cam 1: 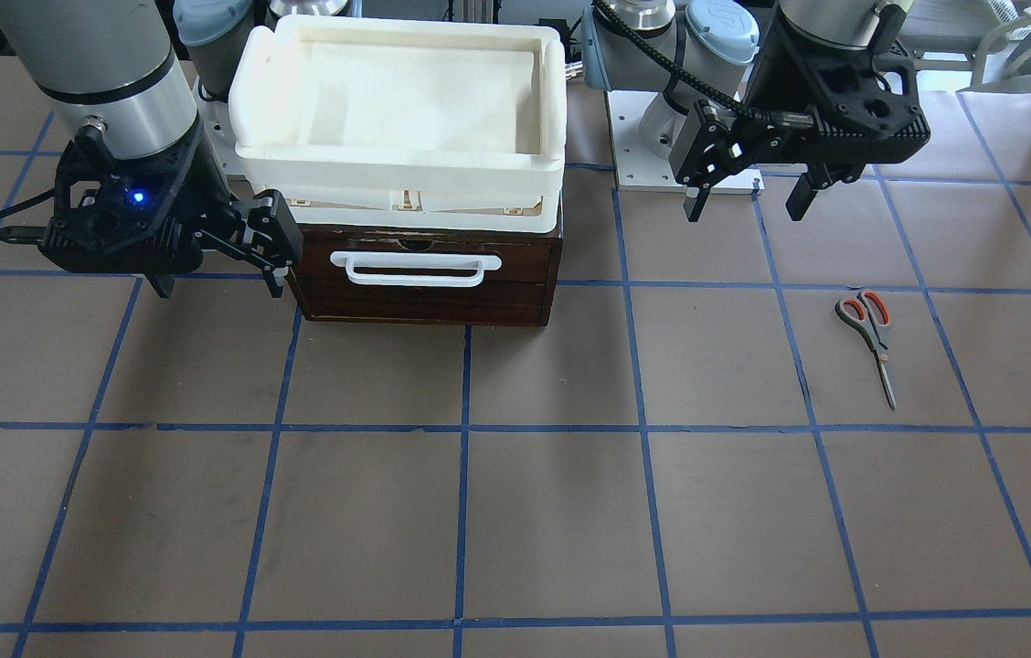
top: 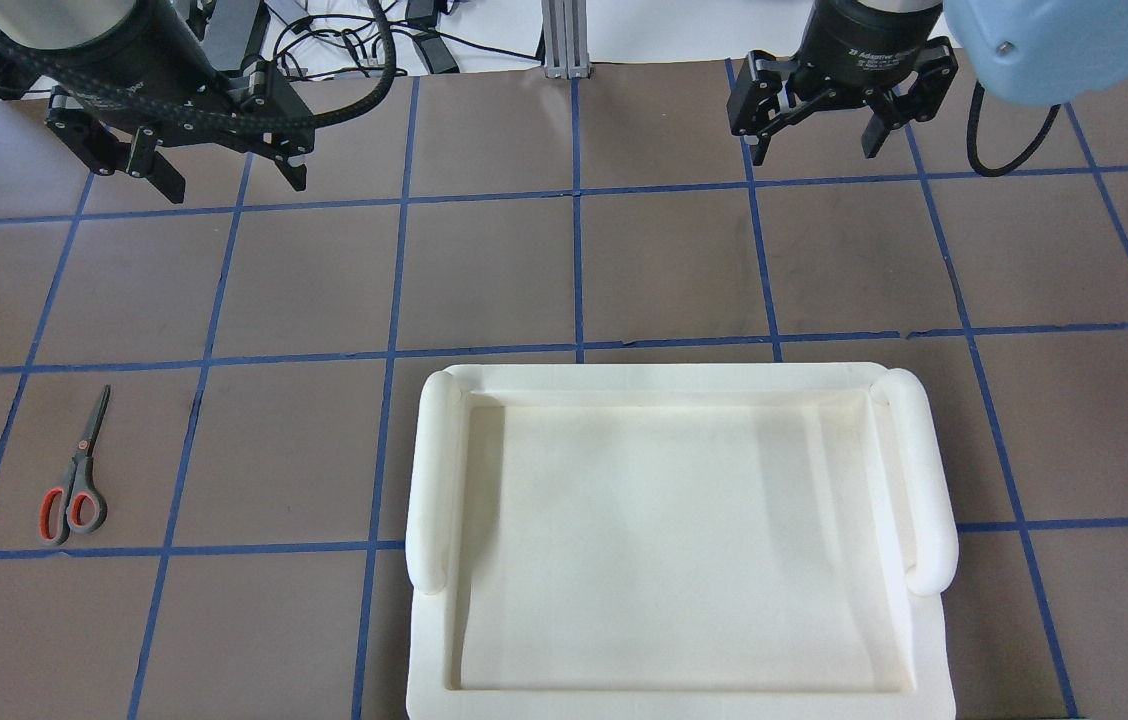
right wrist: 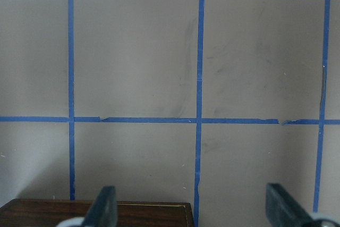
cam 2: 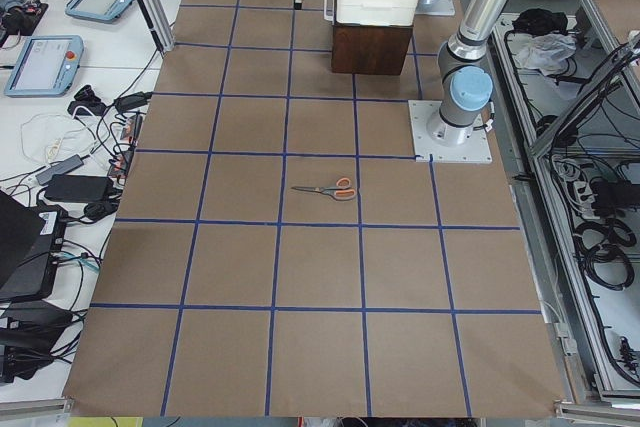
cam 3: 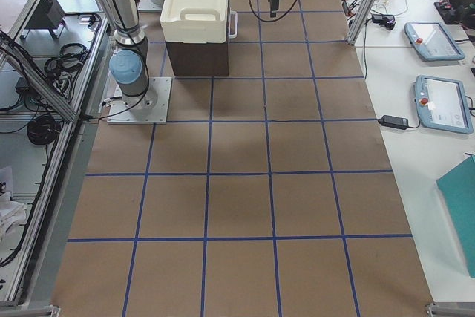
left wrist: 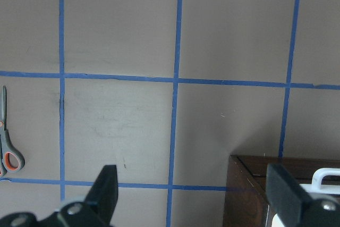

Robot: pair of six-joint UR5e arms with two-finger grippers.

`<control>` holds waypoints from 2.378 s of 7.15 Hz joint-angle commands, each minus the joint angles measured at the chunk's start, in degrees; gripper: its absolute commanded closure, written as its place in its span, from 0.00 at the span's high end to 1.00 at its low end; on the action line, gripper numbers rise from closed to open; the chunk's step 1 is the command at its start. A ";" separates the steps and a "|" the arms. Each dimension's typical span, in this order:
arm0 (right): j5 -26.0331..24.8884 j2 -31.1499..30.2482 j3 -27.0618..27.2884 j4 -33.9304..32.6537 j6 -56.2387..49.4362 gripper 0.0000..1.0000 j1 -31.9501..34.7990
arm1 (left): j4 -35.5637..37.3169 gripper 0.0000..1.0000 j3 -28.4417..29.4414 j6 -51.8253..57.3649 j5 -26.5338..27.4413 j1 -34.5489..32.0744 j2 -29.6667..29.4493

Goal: Place scissors in drawer with both arms

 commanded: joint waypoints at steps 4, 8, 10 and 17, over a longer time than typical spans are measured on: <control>-0.01 -0.03 0.05 -0.36 0.17 1.00 -0.11 | -0.09 1.00 0.00 0.00 0.04 0.09 0.04; -0.10 0.40 2.15 -1.23 1.05 1.00 -1.25 | -0.70 1.00 -3.69 0.09 0.30 9.35 1.36; 0.17 0.06 2.16 -4.11 2.53 1.00 -1.69 | -0.88 1.00 -5.96 8.02 0.65 14.83 0.23; -2.73 8.83 2.16 -5.38 69.46 1.00 9.01 | 25.64 0.94 -23.91 27.64 6.10 33.10 -14.87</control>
